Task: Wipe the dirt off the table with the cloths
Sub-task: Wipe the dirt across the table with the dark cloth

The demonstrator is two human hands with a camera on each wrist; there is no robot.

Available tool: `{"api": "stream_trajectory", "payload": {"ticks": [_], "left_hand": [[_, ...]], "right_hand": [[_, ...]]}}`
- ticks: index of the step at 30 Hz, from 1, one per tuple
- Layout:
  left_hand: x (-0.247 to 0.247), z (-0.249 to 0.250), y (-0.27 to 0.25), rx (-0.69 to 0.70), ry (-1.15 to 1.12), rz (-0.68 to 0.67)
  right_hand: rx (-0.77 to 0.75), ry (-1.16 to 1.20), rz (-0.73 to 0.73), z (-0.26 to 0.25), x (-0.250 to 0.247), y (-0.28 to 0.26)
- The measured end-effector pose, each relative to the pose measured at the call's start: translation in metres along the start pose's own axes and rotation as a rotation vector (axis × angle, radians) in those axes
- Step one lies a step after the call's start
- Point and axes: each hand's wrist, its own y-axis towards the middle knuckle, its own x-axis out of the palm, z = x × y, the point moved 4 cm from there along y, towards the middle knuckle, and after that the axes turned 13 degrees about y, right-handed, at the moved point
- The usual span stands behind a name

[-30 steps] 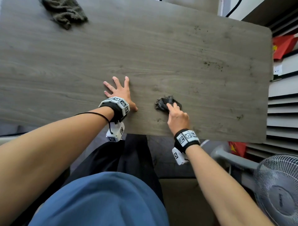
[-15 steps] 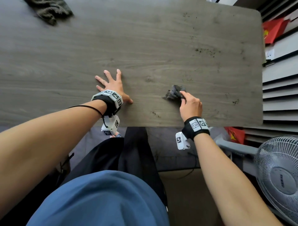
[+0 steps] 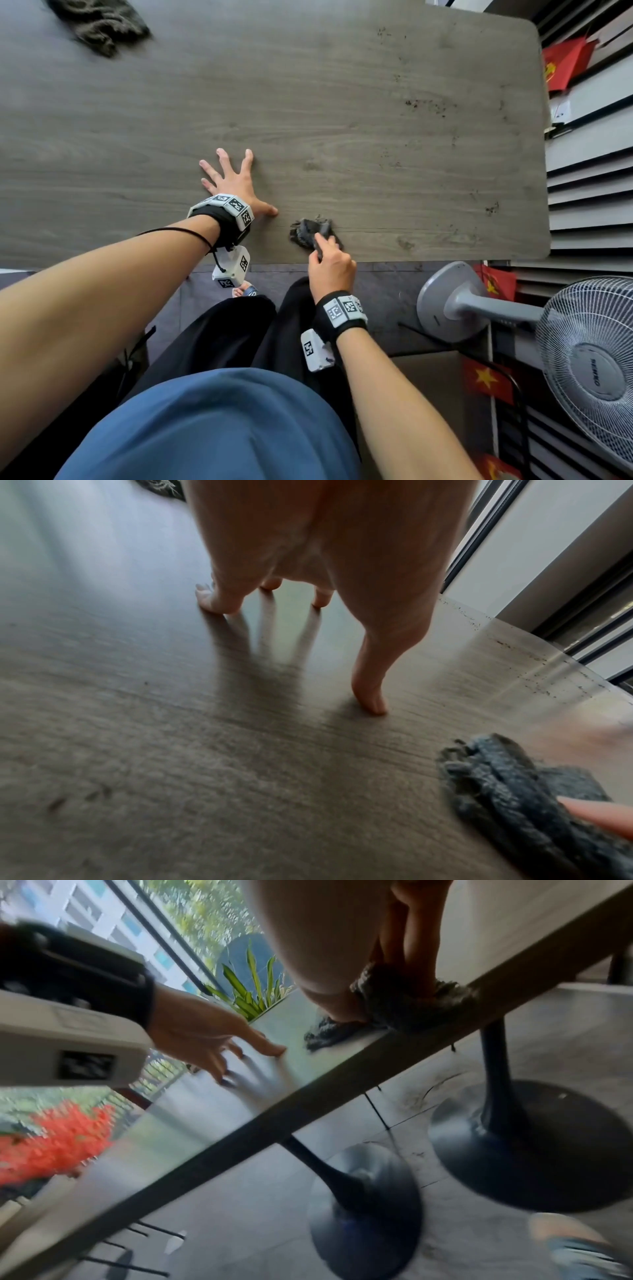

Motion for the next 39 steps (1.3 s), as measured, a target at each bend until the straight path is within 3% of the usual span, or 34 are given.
{"api": "stream_trajectory", "payload": {"ticks": [3, 6, 12, 17, 22, 25, 28, 31, 36, 39], "left_hand": [[0.001, -0.001, 0.000, 0.000, 0.006, 0.009], [0.002, -0.001, 0.000, -0.005, 0.020, 0.007], [0.000, 0.001, 0.000, -0.005, 0.024, -0.008], [-0.002, 0.001, 0.001, -0.005, 0.020, -0.025], [-0.002, 0.000, 0.003, -0.002, 0.029, -0.023], [-0.001, -0.001, 0.004, -0.001, 0.024, -0.024], [-0.002, -0.002, 0.004, -0.003, 0.020, -0.016], [0.000, -0.003, 0.004, 0.004, 0.022, -0.018], [-0.003, -0.006, 0.003, 0.048, 0.089, -0.001], [0.000, -0.013, 0.003, 0.086, 0.250, 0.074]], "right_hand": [[0.046, 0.179, 0.021, -0.006, -0.003, -0.001], [0.093, 0.318, 0.150, 0.007, -0.023, 0.010], [0.111, 0.302, 0.335, 0.051, -0.068, 0.028], [0.212, 0.283, 0.230, 0.041, -0.033, -0.002], [0.134, 0.313, 0.131, -0.005, 0.011, -0.030], [0.116, 0.380, 0.102, -0.017, 0.012, -0.030], [0.098, 0.440, 0.197, -0.015, -0.013, -0.004], [0.054, 0.347, 0.267, -0.008, -0.046, 0.045], [0.144, 0.022, 0.052, 0.012, -0.046, 0.133], [0.041, -0.089, -0.075, -0.008, -0.009, 0.122]]}}
